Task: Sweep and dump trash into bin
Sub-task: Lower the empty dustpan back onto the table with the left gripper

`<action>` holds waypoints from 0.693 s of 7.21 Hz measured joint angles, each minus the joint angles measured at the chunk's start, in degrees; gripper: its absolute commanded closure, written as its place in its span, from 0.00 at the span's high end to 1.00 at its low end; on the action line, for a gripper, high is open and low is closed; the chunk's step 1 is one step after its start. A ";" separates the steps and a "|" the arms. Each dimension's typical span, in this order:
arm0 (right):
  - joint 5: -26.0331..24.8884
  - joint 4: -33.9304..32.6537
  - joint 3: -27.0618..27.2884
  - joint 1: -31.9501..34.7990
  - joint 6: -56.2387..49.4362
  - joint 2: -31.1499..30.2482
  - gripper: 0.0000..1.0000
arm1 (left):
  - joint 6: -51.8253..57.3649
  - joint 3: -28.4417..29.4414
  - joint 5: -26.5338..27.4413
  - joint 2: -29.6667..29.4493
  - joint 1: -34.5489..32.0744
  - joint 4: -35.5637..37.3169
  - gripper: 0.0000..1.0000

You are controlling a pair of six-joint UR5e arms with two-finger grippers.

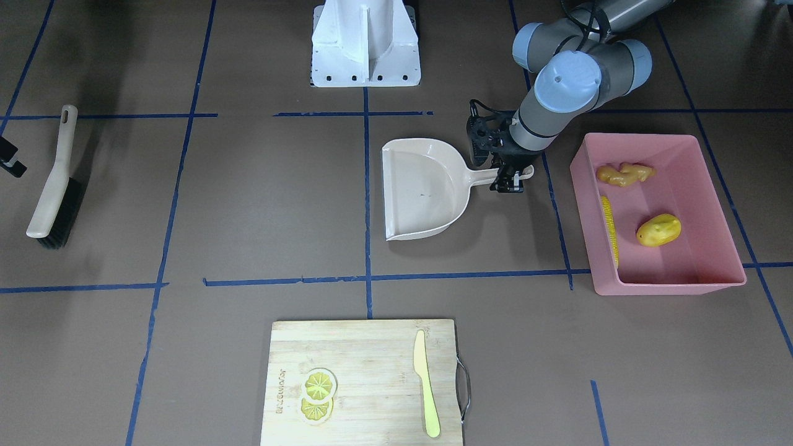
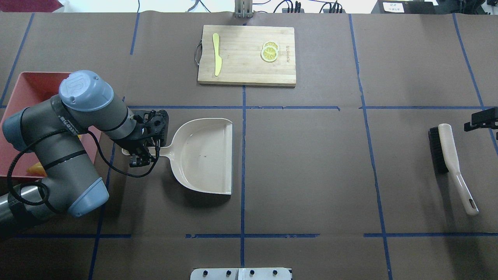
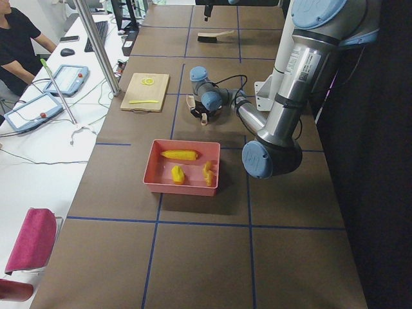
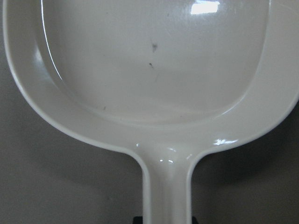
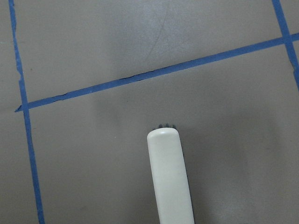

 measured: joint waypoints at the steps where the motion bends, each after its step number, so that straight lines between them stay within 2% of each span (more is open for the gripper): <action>1: -0.07 -0.04 -0.03 0.03 0.00 0.00 1.00 | 0.03 0.03 0.02 -0.20 0.05 0.04 0.48; 2: -0.12 -0.06 -0.03 0.06 0.00 0.00 1.00 | 0.07 0.01 0.05 -0.34 0.07 0.11 0.70; 3: -0.15 -0.09 -0.02 0.14 0.00 0.03 1.00 | 0.09 0.00 0.13 -0.45 0.08 0.17 0.99; 5: -0.16 -0.21 -0.02 0.20 0.02 0.08 1.00 | 0.02 -0.15 0.40 -0.69 0.09 0.27 1.00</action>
